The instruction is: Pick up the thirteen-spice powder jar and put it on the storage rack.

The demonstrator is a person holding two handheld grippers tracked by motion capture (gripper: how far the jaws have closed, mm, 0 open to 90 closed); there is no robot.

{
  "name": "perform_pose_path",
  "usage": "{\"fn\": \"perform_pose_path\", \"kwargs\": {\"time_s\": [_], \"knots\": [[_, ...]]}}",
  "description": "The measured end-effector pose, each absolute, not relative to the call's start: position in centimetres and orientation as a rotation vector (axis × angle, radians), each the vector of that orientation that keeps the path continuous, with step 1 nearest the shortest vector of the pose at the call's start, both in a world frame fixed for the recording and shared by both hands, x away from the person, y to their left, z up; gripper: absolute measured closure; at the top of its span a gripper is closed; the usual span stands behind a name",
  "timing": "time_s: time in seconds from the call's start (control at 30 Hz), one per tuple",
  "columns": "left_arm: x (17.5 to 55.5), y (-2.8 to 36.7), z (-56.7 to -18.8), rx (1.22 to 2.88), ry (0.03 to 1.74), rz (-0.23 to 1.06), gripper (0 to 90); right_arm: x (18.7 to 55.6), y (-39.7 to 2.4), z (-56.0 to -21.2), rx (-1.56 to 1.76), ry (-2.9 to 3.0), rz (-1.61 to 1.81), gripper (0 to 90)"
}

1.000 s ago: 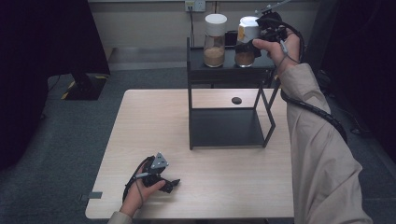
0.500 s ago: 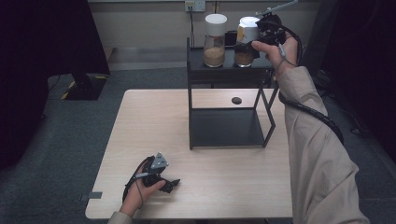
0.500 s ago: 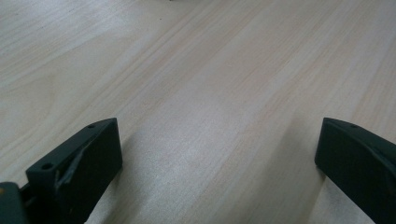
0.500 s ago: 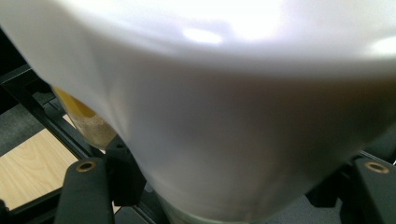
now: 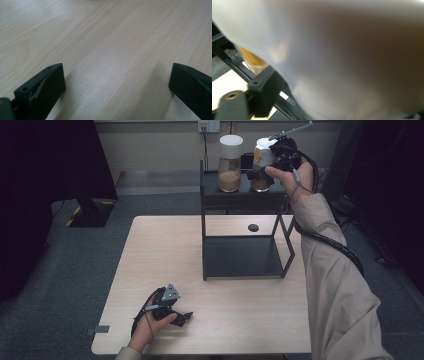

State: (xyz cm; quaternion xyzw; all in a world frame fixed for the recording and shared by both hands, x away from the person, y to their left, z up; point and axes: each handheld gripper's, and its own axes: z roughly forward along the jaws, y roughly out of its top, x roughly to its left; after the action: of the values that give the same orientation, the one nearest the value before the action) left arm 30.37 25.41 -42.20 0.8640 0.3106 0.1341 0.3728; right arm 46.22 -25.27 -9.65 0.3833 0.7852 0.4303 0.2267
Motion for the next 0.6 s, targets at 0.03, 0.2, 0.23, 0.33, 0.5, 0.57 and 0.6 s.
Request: {"fn": "perform_pose_path", "kwargs": {"time_s": [0.03, 0.2, 0.23, 0.33, 0.5, 0.57, 0.6], "knots": [[30.4, 25.4, -42.2, 2.214, 0.796, 0.344, 0.0, 46.1, -25.2, -9.6, 1.054, 2.160, 1.185, 7.7], [30.4, 25.4, -42.2, 2.213, 0.796, 0.344, 0.0, 45.3, -24.9, -9.1, 1.044, 2.153, 1.166, 2.6], [30.4, 25.4, -42.2, 2.213, 0.796, 0.344, 0.0, 45.1, -24.9, -9.1, 1.044, 2.148, 1.161, 1.6], [30.4, 25.4, -42.2, 2.213, 0.796, 0.344, 0.0, 44.5, -25.0, -9.1, 1.046, 2.129, 1.158, 0.7], [30.4, 25.4, -42.2, 2.212, 0.797, 0.343, 0.0, 43.7, -25.7, -9.3, 1.084, 2.116, 1.169, 0.6], [30.4, 25.4, -42.2, 2.213, 0.796, 0.344, 0.0, 43.3, -26.1, -9.5, 1.090, 2.109, 1.176, 0.7], [30.4, 25.4, -42.2, 2.214, 0.796, 0.344, 0.0, 43.1, -26.1, -9.6, 1.094, 2.104, 1.171, 0.7]]}}
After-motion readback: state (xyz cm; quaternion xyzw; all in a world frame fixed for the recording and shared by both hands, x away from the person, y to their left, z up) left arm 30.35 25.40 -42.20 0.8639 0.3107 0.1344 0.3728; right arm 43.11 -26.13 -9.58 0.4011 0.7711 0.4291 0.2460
